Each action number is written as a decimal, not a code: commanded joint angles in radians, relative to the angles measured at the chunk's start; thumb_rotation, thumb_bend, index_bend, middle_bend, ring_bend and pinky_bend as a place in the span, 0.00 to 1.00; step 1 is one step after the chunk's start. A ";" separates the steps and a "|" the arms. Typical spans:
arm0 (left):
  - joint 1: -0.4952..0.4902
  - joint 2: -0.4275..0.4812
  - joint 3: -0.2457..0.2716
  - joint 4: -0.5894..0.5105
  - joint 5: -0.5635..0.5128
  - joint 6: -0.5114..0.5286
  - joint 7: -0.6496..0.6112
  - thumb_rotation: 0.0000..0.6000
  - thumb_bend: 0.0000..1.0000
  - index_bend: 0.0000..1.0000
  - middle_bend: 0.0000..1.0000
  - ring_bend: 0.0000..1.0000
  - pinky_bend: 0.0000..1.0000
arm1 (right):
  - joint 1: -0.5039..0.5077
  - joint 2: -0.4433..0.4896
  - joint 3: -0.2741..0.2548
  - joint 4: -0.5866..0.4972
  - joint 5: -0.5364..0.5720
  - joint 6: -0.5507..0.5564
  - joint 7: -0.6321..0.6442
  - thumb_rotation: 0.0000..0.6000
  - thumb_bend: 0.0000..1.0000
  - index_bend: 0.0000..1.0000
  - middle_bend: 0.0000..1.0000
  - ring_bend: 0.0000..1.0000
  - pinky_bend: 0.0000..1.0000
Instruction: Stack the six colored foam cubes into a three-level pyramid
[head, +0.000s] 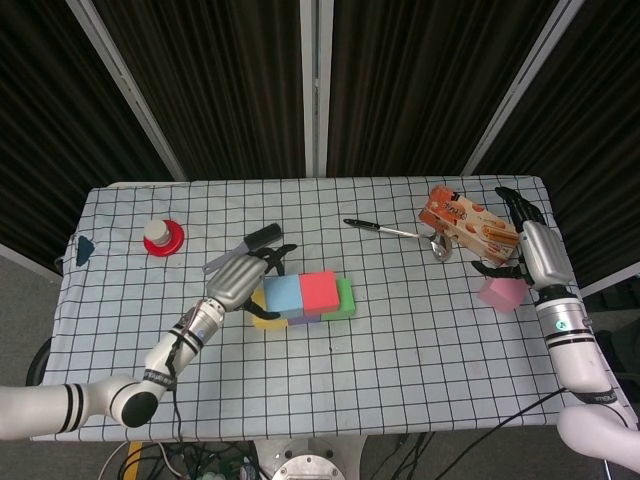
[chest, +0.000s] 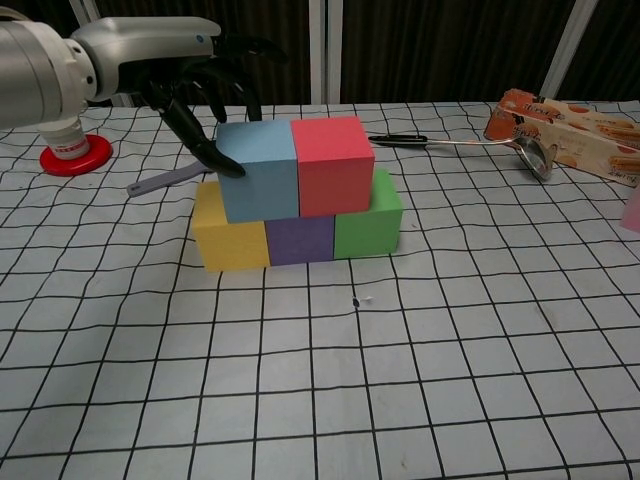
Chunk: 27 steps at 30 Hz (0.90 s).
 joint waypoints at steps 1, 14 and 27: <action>0.001 0.000 -0.001 0.002 0.002 -0.002 -0.006 1.00 0.06 0.06 0.32 0.18 0.31 | -0.001 0.000 0.000 0.000 0.000 0.001 0.001 1.00 0.06 0.00 0.02 0.00 0.00; 0.013 0.007 0.002 -0.009 0.031 -0.001 -0.040 1.00 0.03 0.06 0.19 0.17 0.31 | -0.002 0.004 -0.005 0.005 0.003 -0.011 -0.001 1.00 0.06 0.00 0.01 0.00 0.00; 0.208 0.220 0.065 -0.112 0.187 0.171 -0.174 1.00 0.01 0.06 0.17 0.11 0.27 | -0.026 0.053 -0.022 -0.017 0.048 0.008 -0.068 1.00 0.05 0.00 0.02 0.00 0.00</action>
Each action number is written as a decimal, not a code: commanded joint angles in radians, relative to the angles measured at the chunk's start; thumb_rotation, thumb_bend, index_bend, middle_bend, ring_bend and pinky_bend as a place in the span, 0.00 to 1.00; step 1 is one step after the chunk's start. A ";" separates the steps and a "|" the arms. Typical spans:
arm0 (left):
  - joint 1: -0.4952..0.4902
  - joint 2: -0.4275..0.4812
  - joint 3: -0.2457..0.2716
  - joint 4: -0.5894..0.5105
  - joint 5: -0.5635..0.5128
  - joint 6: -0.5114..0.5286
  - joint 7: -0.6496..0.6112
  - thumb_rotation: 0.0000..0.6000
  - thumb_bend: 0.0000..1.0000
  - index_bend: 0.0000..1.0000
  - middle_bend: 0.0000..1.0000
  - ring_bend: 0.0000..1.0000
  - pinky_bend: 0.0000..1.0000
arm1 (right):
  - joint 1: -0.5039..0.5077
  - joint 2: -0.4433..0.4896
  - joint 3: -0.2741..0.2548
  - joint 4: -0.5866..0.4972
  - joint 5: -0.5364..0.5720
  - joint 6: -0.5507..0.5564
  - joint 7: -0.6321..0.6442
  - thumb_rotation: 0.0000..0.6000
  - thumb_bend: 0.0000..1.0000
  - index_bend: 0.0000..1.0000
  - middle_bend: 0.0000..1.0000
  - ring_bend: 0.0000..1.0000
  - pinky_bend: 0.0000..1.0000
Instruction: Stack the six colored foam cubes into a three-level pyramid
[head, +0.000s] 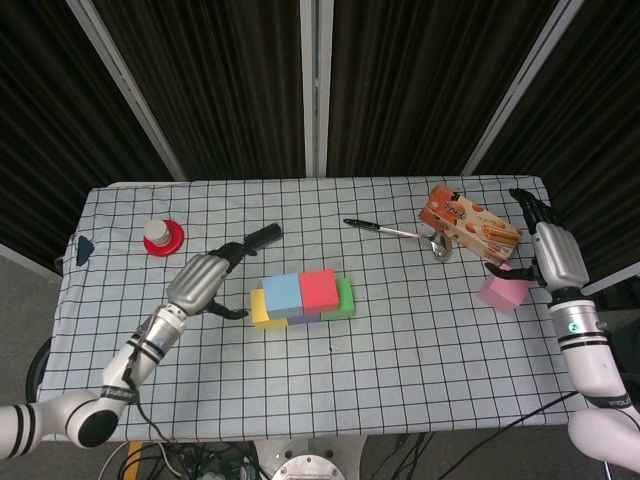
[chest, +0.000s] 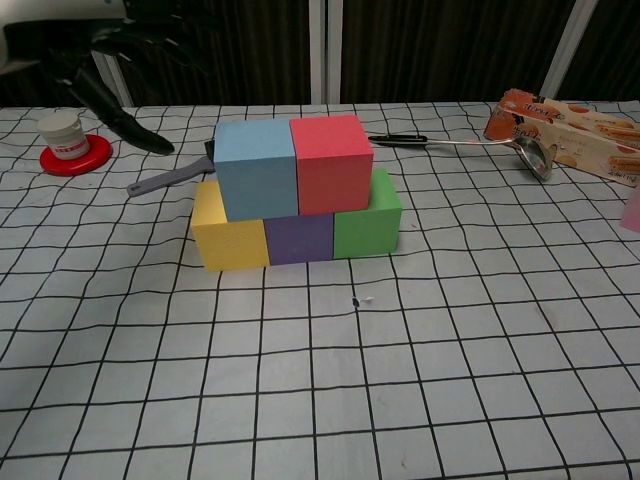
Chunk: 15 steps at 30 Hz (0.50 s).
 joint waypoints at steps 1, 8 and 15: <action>0.093 0.058 0.029 0.011 0.066 0.099 -0.077 1.00 0.01 0.06 0.17 0.11 0.27 | -0.012 0.005 -0.014 -0.002 0.035 0.013 -0.035 1.00 0.05 0.00 0.03 0.00 0.00; 0.215 0.062 0.084 0.216 0.161 0.180 -0.271 1.00 0.01 0.06 0.17 0.11 0.24 | -0.023 -0.027 -0.048 0.013 0.170 0.053 -0.162 1.00 0.05 0.00 0.07 0.00 0.00; 0.259 0.031 0.119 0.369 0.212 0.151 -0.427 1.00 0.01 0.07 0.17 0.11 0.21 | -0.022 -0.127 -0.074 0.083 0.260 0.086 -0.240 1.00 0.05 0.00 0.07 0.00 0.00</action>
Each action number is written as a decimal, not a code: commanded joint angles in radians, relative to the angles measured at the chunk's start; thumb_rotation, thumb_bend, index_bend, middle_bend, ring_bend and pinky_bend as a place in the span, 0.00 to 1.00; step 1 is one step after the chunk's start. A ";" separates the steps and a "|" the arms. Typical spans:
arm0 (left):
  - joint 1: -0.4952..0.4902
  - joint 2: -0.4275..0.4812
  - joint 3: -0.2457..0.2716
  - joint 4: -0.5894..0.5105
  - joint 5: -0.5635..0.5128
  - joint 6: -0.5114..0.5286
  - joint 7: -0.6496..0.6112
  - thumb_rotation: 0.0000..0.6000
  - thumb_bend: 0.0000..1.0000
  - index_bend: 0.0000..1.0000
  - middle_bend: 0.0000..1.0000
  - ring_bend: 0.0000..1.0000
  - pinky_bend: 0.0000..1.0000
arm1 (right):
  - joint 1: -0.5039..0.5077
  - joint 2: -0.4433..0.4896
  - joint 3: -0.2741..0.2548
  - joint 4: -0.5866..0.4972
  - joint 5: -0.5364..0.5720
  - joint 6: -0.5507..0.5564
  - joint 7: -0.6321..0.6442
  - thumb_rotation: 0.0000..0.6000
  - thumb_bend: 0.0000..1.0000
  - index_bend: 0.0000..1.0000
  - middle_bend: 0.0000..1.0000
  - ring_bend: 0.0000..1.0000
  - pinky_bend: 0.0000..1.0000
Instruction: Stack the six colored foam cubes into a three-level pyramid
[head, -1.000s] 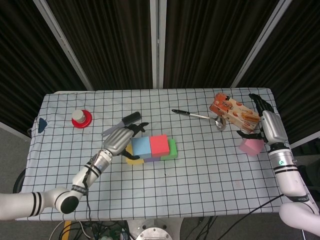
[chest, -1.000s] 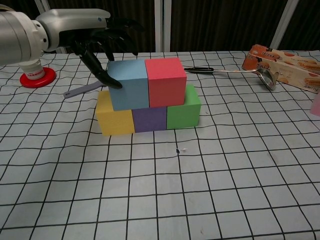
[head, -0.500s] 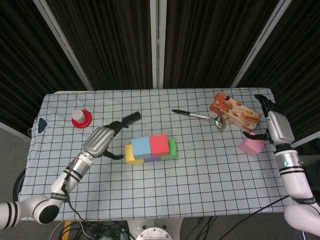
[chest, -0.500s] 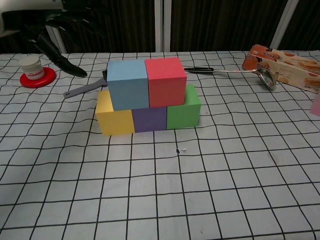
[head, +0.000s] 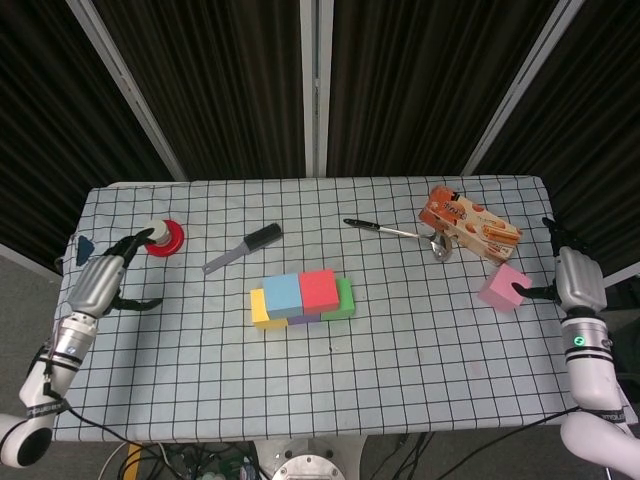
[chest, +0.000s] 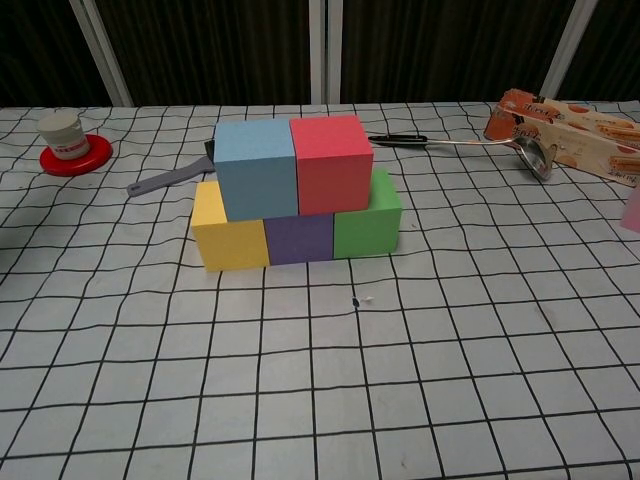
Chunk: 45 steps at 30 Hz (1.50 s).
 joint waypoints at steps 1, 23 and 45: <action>0.027 -0.018 0.024 0.078 0.034 -0.019 -0.074 1.00 0.01 0.07 0.17 0.11 0.21 | 0.003 -0.049 -0.014 0.039 0.042 0.022 -0.046 1.00 0.05 0.00 0.08 0.00 0.00; 0.064 -0.064 0.037 0.226 0.090 -0.071 -0.195 1.00 0.01 0.07 0.17 0.11 0.21 | 0.075 -0.279 -0.006 0.243 0.264 0.013 -0.278 1.00 0.06 0.00 0.21 0.00 0.00; 0.088 -0.042 0.027 0.200 0.115 -0.057 -0.206 1.00 0.01 0.07 0.17 0.11 0.21 | 0.049 -0.095 0.070 -0.100 0.012 0.091 -0.233 1.00 0.19 0.00 0.40 0.04 0.00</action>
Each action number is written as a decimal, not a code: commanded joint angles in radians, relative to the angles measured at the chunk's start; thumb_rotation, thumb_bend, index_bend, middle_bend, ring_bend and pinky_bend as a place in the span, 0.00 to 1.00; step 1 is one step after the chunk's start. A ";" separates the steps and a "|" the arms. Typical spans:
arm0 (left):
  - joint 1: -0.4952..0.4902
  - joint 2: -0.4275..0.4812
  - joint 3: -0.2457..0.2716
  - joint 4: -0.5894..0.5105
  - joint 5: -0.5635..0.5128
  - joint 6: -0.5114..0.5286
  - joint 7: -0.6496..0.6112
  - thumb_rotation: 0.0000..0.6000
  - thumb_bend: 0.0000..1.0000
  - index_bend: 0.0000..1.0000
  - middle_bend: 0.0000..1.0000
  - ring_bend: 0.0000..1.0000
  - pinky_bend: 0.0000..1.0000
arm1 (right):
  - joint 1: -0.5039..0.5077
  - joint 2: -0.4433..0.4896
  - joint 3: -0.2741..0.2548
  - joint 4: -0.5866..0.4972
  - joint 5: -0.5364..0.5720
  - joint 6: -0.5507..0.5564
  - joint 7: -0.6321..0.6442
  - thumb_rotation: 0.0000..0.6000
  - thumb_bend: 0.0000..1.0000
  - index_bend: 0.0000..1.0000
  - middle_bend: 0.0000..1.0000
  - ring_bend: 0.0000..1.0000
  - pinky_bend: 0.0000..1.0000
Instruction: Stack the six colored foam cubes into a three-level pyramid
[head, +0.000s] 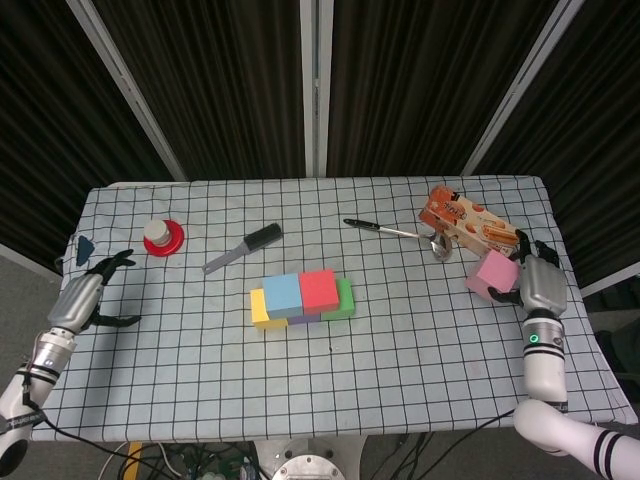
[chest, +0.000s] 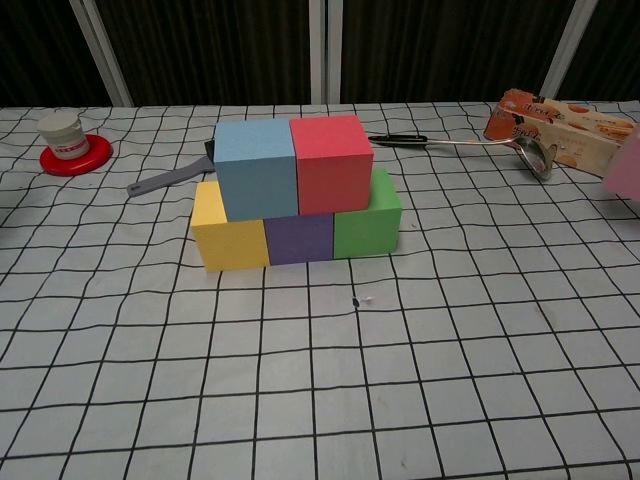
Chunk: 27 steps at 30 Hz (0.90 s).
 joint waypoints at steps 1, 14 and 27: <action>0.004 0.002 -0.003 -0.005 0.001 0.006 0.004 1.00 0.01 0.07 0.17 0.11 0.21 | 0.007 0.140 0.052 -0.176 -0.139 -0.023 0.047 1.00 0.19 0.00 0.40 0.04 0.00; 0.045 0.000 -0.019 -0.025 0.000 0.080 0.016 1.00 0.01 0.07 0.17 0.11 0.21 | 0.227 0.283 0.107 -0.179 -0.468 -0.432 0.191 1.00 0.20 0.00 0.41 0.04 0.00; 0.080 -0.003 -0.015 -0.036 -0.007 0.098 0.013 1.00 0.01 0.07 0.17 0.11 0.21 | 0.426 0.202 0.074 -0.170 -0.455 -0.552 0.143 1.00 0.20 0.00 0.41 0.04 0.00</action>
